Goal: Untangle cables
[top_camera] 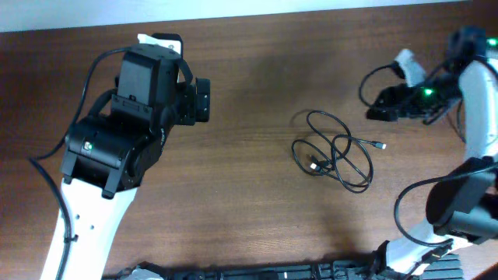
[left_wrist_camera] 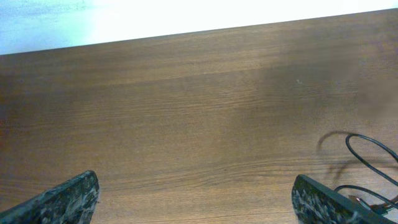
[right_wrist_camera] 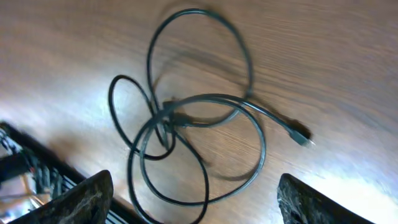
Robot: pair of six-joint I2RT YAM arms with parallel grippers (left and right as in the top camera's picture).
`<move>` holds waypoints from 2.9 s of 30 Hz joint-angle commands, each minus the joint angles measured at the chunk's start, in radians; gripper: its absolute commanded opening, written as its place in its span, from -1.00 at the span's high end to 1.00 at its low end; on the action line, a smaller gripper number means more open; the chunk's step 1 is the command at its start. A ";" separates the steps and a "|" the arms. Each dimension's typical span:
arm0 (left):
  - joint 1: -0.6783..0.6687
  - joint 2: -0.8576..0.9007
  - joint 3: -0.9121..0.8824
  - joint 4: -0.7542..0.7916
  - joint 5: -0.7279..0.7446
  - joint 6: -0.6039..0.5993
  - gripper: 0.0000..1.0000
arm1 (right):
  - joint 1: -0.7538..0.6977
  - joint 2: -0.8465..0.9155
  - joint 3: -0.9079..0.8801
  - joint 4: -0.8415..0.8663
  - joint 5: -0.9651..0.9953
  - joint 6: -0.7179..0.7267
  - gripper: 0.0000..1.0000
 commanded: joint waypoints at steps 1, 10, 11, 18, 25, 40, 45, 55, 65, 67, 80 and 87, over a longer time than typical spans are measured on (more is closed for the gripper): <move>0.004 -0.002 0.011 0.002 -0.003 -0.013 -0.98 | 0.082 0.006 -0.016 -0.027 0.057 -0.032 -0.67; 0.004 -0.002 0.011 0.002 -0.003 -0.013 -0.98 | 0.217 0.006 -0.235 0.037 0.050 -0.003 -0.60; 0.004 -0.002 0.011 0.002 -0.003 -0.013 -0.98 | 0.225 0.006 -0.256 0.045 0.046 0.011 -0.51; 0.004 -0.002 0.011 0.001 -0.003 -0.013 -0.98 | 0.273 0.006 -0.320 0.063 -0.033 0.022 -0.03; 0.004 -0.002 0.011 0.002 -0.003 -0.013 -0.98 | 0.302 0.006 -0.320 0.063 -0.034 0.022 0.82; 0.004 -0.002 0.011 0.002 -0.003 -0.013 -0.99 | 0.307 -0.042 0.027 -0.183 -0.097 0.018 0.92; 0.004 -0.002 0.011 0.002 -0.003 -0.013 -0.98 | 0.307 -0.046 0.383 -0.202 -0.094 0.137 0.92; 0.004 -0.002 0.011 0.002 -0.003 -0.013 -0.98 | 0.307 -0.046 0.924 -0.135 0.089 0.139 0.92; 0.004 -0.002 0.011 0.002 -0.003 -0.013 -0.98 | 0.307 -0.014 0.964 0.067 0.629 0.313 0.92; 0.004 -0.002 0.011 0.002 -0.003 -0.013 -0.98 | 0.305 0.001 0.964 0.082 0.679 0.319 0.92; 0.004 -0.002 0.011 0.002 -0.003 -0.013 -0.98 | 0.055 0.175 0.963 0.152 0.707 0.653 0.92; 0.004 -0.002 0.011 0.001 -0.003 -0.013 -0.98 | -0.055 0.262 0.963 0.172 0.708 0.672 0.92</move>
